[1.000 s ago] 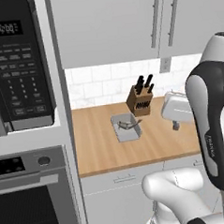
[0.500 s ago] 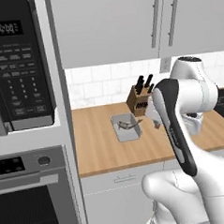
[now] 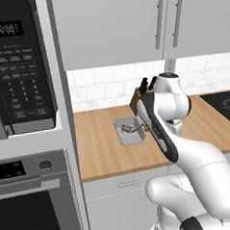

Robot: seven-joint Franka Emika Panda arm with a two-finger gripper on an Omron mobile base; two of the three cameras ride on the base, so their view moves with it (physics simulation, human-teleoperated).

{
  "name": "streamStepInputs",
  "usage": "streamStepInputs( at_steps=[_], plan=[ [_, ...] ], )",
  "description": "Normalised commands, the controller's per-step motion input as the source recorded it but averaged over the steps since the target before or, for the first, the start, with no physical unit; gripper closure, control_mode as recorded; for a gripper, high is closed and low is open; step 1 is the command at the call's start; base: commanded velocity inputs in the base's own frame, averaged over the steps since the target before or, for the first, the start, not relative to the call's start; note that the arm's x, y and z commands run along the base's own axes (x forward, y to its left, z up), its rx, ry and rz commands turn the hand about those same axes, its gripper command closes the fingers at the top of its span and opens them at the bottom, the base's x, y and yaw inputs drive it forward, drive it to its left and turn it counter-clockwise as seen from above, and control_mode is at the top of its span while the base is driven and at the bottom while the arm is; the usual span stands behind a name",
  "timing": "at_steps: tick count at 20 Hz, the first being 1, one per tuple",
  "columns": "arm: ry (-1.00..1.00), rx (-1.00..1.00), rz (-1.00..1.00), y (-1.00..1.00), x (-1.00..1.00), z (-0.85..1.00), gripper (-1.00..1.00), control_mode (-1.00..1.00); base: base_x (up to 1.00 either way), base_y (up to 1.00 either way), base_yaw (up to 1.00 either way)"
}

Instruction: Take the meat container that has the fish and place it on the second highest rack of the freezer. Then take the vegetable container that has the lime and carrot and place it on the highest rack of the freezer.

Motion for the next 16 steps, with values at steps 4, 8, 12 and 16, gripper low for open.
streamStepInputs(
  at_steps=[4,8,12,16],
  plan=[
    [0.0,0.0,-0.08,0.01,0.81,-0.53,-1.0,-1.0,0.0,0.0,0.0],
    [0.0,0.0,-0.09,0.0,0.63,-0.55,-1.0,-1.0,0.0,0.0,0.0],
    [0.11,0.0,-0.08,0.0,0.78,-0.35,-1.0,-1.0,0.0,0.0,0.0],
    [0.15,0.0,-0.04,0.0,0.75,-0.37,-1.0,-1.0,0.0,0.0,0.0]
  ],
)
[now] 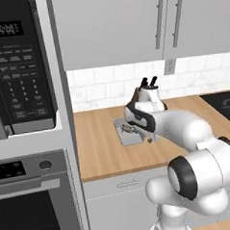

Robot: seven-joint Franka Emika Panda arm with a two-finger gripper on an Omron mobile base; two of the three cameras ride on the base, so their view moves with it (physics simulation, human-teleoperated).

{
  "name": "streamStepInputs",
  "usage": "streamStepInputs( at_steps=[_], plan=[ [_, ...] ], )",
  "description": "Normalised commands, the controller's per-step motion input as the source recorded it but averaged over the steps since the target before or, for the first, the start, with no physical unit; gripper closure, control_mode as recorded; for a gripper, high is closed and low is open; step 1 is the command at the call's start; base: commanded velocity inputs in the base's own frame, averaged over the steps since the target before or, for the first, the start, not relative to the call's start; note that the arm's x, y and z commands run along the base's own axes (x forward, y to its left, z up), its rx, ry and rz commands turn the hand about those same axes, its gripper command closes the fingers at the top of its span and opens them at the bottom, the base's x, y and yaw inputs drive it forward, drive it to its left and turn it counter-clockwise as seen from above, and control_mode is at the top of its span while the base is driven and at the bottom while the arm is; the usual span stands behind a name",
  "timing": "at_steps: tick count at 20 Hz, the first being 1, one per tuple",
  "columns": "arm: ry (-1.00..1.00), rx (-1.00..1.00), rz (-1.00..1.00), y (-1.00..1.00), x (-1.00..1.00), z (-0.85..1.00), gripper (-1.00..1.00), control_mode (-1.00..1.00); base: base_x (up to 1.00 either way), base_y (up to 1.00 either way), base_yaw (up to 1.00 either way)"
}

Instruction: Take the meat container that has the fish and place it on the second highest rack of the freezer. Then take the vegetable container that has the lime and carrot and place it on the highest rack of the freezer.

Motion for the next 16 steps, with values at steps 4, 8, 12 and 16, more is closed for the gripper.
streamStepInputs(
  at_steps=[4,8,12,16],
  plan=[
    [0.06,0.0,0.0,0.0,0.53,-0.33,-1.0,-1.0,0.0,0.0,0.0],
    [-0.07,0.0,0.0,0.0,0.08,-0.37,-1.0,-1.0,0.0,0.0,0.0],
    [-0.29,0.0,-0.02,0.0,-0.03,-0.41,-1.0,-1.0,0.0,0.0,0.0],
    [-0.21,0.0,-0.08,0.0,0.05,-0.45,-1.0,-1.0,0.0,0.0,0.0]
  ],
)
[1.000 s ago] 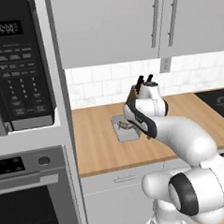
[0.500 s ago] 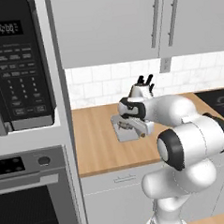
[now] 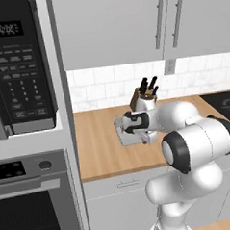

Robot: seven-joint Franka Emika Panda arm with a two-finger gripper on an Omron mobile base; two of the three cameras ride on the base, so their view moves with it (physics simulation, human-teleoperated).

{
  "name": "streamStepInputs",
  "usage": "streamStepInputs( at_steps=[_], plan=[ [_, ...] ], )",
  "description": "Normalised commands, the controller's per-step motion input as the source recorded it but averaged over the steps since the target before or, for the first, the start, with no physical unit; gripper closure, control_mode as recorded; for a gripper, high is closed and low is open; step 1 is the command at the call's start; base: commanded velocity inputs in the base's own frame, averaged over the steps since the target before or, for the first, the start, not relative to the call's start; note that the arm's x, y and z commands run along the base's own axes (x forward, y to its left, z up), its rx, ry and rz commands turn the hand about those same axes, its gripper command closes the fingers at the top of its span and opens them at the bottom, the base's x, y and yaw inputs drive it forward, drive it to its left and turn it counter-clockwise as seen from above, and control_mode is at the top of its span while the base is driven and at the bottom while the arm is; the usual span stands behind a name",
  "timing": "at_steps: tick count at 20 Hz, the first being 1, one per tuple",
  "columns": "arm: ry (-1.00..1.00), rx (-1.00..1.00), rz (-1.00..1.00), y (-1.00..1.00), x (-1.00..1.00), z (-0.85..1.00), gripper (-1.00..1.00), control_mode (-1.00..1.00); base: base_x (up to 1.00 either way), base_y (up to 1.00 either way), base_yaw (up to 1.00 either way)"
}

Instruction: Take the meat container that has the fish and place it on the second highest rack of the freezer. Then take the vegetable container that has the lime and carrot and place it on the highest rack of the freezer.

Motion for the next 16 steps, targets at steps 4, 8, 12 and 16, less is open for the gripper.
streamStepInputs(
  at_steps=[4,8,12,16],
  plan=[
    [0.05,0.0,-0.1,0.0,0.54,-0.24,-1.0,-1.0,0.0,0.0,0.0],
    [0.17,0.0,-0.09,0.0,0.67,-0.02,-1.0,-1.0,0.0,0.0,0.0],
    [0.17,0.0,-0.07,0.0,0.23,-0.04,-1.0,-1.0,0.0,0.0,0.0],
    [0.12,0.0,-0.06,0.04,0.0,-0.25,1.0,-1.0,0.0,0.0,0.0]
  ],
)
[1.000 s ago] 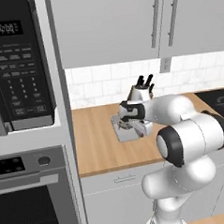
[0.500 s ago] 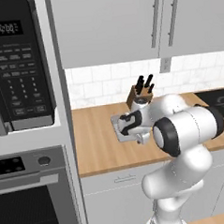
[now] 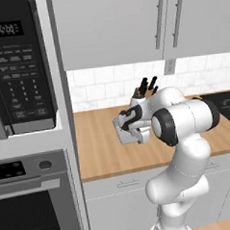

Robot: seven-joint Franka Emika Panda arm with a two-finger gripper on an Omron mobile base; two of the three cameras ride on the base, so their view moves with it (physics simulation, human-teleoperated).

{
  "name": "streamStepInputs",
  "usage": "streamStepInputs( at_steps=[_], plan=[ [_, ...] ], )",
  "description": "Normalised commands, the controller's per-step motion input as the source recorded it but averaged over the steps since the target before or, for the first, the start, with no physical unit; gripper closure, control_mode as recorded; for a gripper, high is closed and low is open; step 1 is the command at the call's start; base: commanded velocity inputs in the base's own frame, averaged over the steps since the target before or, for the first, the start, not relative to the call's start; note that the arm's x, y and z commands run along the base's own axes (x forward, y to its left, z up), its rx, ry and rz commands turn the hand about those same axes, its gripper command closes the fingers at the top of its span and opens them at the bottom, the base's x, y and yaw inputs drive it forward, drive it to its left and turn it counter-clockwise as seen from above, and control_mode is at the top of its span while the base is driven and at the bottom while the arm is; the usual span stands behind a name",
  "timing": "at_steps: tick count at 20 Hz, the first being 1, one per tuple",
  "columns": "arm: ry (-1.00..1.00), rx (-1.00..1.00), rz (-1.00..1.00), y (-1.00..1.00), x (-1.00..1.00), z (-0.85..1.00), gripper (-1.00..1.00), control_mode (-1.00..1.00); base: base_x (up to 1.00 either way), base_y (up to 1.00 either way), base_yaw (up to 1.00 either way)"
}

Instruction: Take the meat container that has the fish and place it on the second highest rack of the freezer. Then take the vegetable container that has the lime and carrot and place it on the highest rack of the freezer.

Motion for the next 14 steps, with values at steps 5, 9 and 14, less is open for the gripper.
streamStepInputs(
  at_steps=[5,9,14],
  plan=[
    [-0.05,0.0,-0.07,-0.06,-0.25,-0.04,1.0,-1.0,0.0,0.0,0.0],
    [-0.12,0.0,-0.06,-0.16,-0.38,0.07,1.0,-1.0,0.0,0.0,0.0],
    [-0.07,0.03,-0.01,-0.35,-0.27,0.36,1.0,-1.0,0.0,0.0,0.0]
  ],
)
